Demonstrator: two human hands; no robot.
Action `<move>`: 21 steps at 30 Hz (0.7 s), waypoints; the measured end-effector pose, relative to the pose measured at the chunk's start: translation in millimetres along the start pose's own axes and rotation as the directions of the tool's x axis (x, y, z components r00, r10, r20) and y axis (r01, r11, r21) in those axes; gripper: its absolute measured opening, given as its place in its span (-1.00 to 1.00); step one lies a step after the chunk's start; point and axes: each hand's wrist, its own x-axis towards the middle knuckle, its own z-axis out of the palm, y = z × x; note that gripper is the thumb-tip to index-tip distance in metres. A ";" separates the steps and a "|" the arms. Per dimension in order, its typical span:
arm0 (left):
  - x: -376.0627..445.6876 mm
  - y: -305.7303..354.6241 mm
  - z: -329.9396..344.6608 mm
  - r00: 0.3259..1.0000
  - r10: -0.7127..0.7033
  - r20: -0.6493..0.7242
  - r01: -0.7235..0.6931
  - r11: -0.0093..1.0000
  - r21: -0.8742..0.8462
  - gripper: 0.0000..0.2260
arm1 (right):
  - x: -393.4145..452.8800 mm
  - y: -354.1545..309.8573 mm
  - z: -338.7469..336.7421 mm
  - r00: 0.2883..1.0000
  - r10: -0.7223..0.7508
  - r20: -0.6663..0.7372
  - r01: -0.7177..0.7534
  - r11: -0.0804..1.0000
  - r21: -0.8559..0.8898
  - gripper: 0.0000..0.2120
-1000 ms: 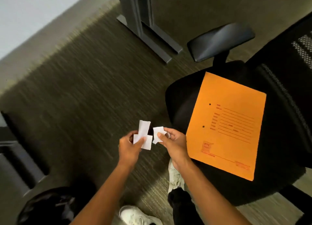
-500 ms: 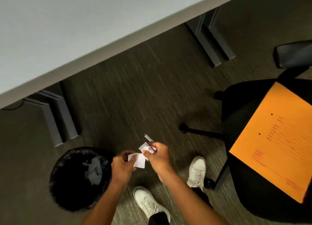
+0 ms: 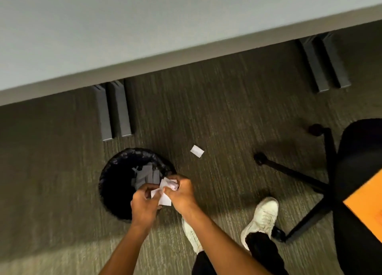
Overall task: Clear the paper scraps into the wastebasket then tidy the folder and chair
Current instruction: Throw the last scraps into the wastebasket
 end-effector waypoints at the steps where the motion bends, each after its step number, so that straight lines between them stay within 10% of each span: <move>1: 2.6 -4.3 -9.3 1.000 -0.015 -0.015 0.015 1.000 0.002 -0.85 | 1.0 0.7 10.5 1.000 0.004 0.010 -0.004 1.000 -0.011 -0.72; 9: 25.1 -35.5 -68.9 0.992 -0.084 -0.097 0.078 0.995 -0.060 -0.88 | 9.6 3.6 83.9 0.995 0.047 0.093 -0.034 0.989 -0.141 -0.51; 15: 40.6 -55.0 -92.8 0.984 -0.110 -0.138 0.092 0.988 -0.127 -0.54 | 22.2 3.5 99.4 0.996 0.042 0.075 -0.030 0.987 -0.159 -0.51; 21: 34.1 -48.0 -89.2 0.976 -0.152 -0.157 0.136 0.985 -0.110 -0.75 | 32.7 3.8 78.4 0.999 0.000 -0.036 -0.008 0.975 -0.223 -0.57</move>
